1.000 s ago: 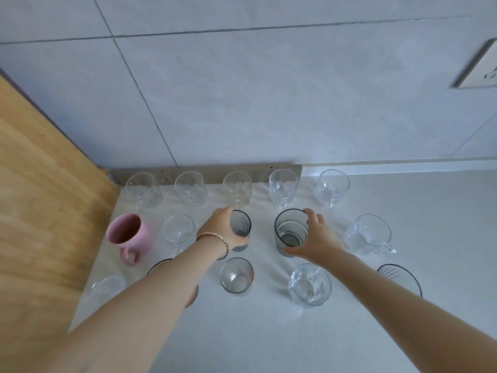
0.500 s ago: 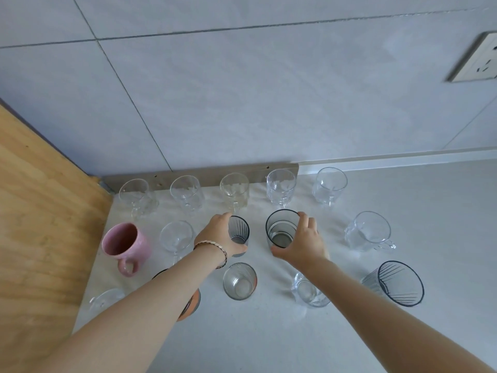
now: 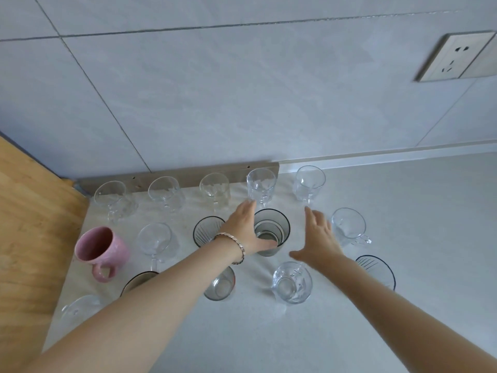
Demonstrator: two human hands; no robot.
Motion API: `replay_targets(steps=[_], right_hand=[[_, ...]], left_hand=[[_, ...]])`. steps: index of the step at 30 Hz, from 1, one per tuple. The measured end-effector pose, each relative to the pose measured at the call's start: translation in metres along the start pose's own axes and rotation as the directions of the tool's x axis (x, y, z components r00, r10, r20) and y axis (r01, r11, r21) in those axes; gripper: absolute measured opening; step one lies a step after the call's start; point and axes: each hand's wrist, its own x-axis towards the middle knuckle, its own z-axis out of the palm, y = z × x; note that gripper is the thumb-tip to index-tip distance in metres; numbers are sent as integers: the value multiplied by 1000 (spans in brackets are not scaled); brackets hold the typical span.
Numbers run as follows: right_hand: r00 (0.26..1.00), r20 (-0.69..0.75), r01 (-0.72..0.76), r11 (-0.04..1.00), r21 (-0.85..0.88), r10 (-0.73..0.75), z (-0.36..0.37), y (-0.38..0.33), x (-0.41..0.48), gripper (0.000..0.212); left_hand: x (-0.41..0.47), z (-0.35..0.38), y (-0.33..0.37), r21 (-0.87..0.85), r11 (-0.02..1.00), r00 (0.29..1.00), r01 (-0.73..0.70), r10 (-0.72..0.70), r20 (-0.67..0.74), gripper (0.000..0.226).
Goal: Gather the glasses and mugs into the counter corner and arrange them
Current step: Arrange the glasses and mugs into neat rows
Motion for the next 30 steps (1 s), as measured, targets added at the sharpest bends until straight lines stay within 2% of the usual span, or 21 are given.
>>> replay_targets(steps=[2, 4, 6, 9, 13, 18, 24, 30], right_hand=[[996, -86, -16, 1000, 4, 17, -18, 30, 4, 98], [989, -113, -88, 995, 49, 93, -34, 59, 10, 94], [986, -40, -156, 986, 66, 159, -44, 80, 15, 99], [986, 65, -156, 986, 62, 152, -49, 94, 21, 100], [984, 42, -177, 984, 37, 175, -42, 88, 26, 94], [970, -9, -241, 966, 92, 243, -21, 75, 29, 91], [980, -23, -196, 980, 48, 197, -14, 68, 33, 90], [971, -39, -234, 970, 68, 237, -6, 59, 32, 87]], left_hand=[[5, 9, 12, 7, 999, 997, 39, -39, 68, 108], [8, 17, 21, 18, 997, 996, 73, -74, 58, 103], [10, 23, 26, -4, 997, 997, 79, -79, 8, 98], [10, 27, 28, -50, 996, 997, 71, -72, -21, 99], [11, 26, 27, -91, 994, 997, 66, -69, -30, 100], [11, 28, 26, -117, 991, 996, 72, -77, -43, 102], [12, 28, 27, -116, 990, 996, 77, -82, -39, 103], [10, 28, 28, -115, 989, 995, 90, -95, -34, 102]])
